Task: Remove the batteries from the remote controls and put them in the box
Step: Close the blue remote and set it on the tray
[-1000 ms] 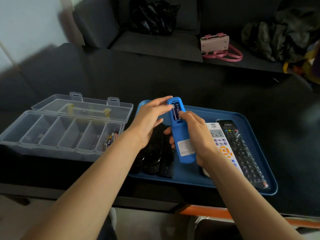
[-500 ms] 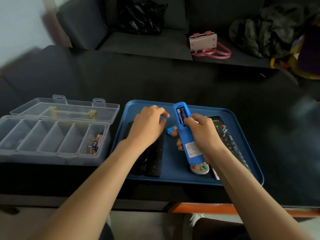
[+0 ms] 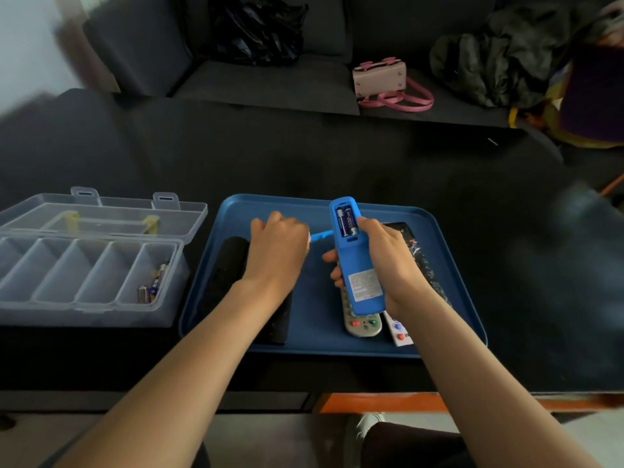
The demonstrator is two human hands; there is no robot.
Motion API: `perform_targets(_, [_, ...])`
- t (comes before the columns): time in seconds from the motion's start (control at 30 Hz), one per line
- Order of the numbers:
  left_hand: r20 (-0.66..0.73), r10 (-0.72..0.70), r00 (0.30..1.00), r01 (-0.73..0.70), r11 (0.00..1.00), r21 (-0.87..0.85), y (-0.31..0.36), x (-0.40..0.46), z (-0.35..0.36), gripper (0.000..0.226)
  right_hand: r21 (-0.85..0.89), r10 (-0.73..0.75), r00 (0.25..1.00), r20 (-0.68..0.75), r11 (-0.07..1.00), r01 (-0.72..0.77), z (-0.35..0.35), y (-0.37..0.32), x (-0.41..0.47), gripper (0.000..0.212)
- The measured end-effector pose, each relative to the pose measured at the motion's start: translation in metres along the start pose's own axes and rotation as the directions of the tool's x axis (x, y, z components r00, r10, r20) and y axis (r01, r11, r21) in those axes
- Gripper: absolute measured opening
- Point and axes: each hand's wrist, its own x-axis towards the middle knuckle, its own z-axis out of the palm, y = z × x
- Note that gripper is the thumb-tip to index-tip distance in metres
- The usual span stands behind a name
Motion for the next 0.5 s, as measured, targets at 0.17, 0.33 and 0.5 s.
perform_targets(0.17, [-0.083, -0.210, 0.974, 0.137, 0.843, -0.520, -0.009, 0.002, -0.017, 0.011, 0.091, 0.053, 0.999, -0.009, 0.994, -0.052, 0.001, 0.000, 0.004, 0.033])
perform_targets(0.33, [-0.250, -0.212, 0.945, 0.015, 0.789, -0.614, -0.011, -0.005, -0.035, 0.014, 0.187, 0.102, 0.994, 0.028, 0.977, -0.105, 0.010, 0.000, 0.009, 0.027])
perform_targets(0.5, [-0.282, -0.175, 0.943, -0.034, 0.793, -0.608, -0.016, -0.004, -0.038, 0.023, 0.288, 0.117, 0.985, 0.127, 0.946, -0.150, 0.022, 0.001, 0.012, 0.030])
